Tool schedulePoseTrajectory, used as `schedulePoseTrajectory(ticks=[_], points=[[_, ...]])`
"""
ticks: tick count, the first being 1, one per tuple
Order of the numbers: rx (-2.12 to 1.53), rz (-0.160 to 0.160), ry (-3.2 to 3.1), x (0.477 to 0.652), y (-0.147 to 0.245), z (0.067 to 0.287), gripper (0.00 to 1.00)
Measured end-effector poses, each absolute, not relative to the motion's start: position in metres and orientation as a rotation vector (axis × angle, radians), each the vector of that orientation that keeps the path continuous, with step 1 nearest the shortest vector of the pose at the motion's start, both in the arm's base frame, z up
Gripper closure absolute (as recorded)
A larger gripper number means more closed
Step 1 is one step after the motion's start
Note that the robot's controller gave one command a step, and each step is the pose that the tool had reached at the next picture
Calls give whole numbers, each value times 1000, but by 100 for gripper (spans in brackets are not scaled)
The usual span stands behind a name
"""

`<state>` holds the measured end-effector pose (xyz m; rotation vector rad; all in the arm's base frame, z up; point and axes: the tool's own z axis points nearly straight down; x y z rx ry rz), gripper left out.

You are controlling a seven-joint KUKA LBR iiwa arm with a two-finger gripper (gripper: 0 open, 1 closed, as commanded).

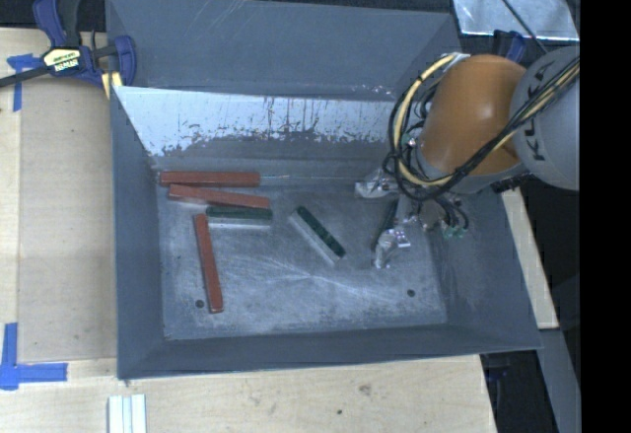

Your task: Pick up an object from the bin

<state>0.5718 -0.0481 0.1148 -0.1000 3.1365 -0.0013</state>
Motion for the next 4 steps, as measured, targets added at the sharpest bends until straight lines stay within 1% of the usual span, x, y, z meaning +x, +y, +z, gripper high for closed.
schedulePoseTrajectory(ticks=[1, 2, 3, 4], points=[[-282, -4, 3103, 598, 6, 78, 100], [-283, -4, 3103, 598, 6, 78, 100], [-257, -1, 3131, 598, -3, 158, 0], [-235, -1, 3131, 604, -9, 219, 0]])
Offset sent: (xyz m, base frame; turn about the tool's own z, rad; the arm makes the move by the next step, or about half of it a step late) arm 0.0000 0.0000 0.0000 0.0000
